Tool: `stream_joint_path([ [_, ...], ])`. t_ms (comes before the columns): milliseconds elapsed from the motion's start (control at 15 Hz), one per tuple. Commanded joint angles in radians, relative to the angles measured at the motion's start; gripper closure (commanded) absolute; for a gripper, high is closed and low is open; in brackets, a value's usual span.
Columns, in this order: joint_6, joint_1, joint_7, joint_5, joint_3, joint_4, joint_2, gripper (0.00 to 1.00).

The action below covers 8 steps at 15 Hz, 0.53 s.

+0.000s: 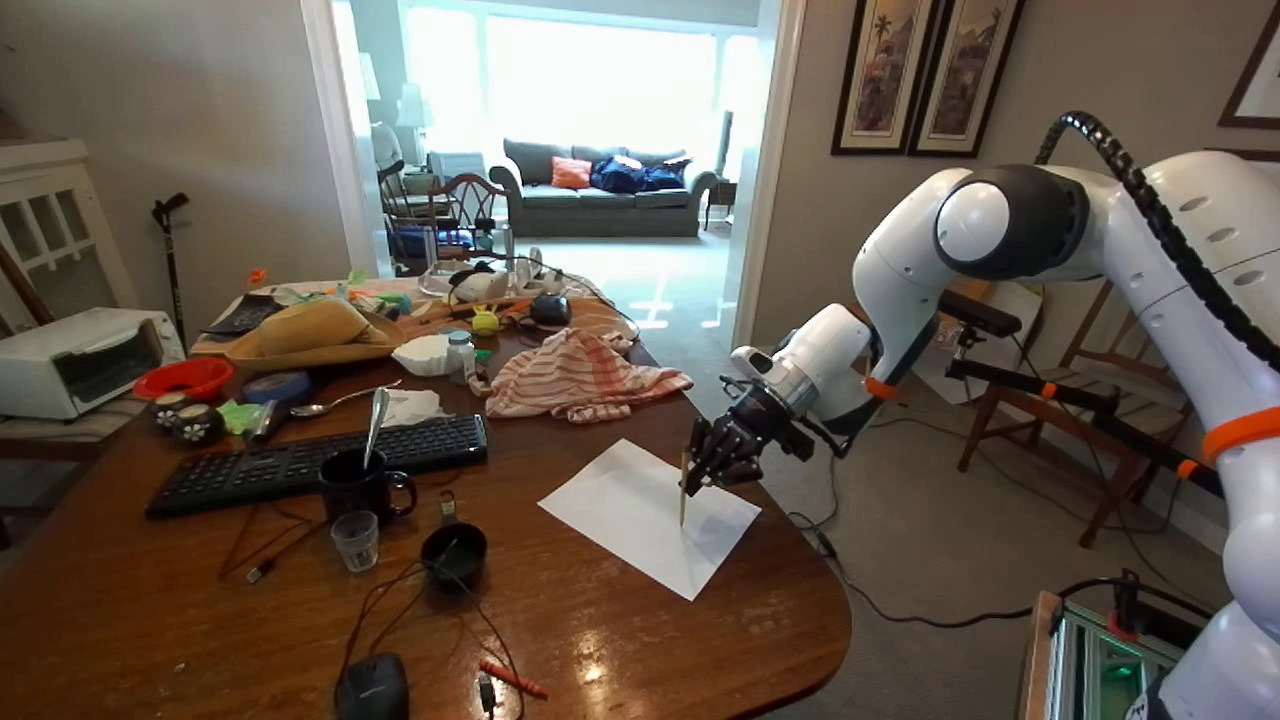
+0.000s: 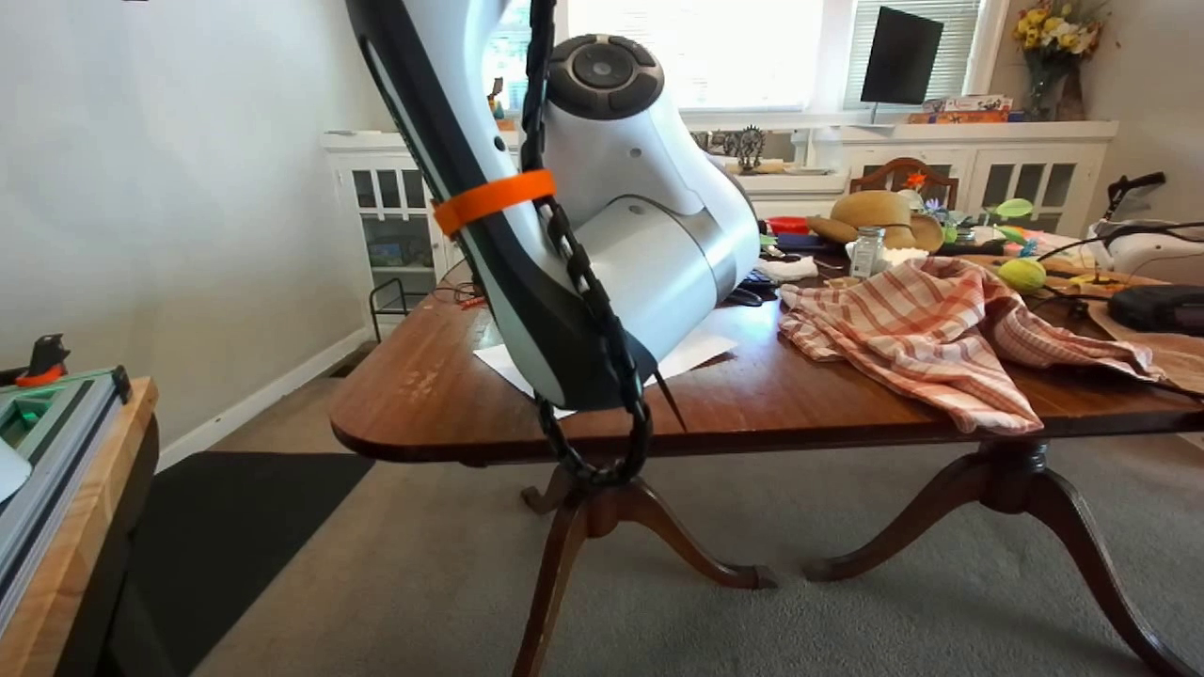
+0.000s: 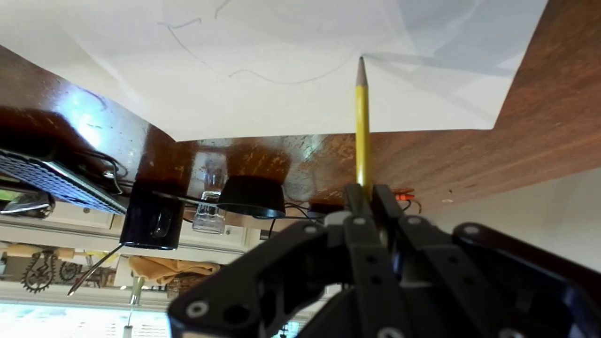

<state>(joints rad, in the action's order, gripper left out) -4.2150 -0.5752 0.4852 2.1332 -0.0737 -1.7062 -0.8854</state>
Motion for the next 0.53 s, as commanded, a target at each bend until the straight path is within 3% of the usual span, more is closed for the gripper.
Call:
stream_joint_path([
  [0, -0.028, -0.019, 0.003, 0.022, -0.023, 0.026, -0.023, 0.98],
  [467, -0.028, -0.027, -0.013, 0.023, -0.026, 0.037, -0.034, 0.98],
])
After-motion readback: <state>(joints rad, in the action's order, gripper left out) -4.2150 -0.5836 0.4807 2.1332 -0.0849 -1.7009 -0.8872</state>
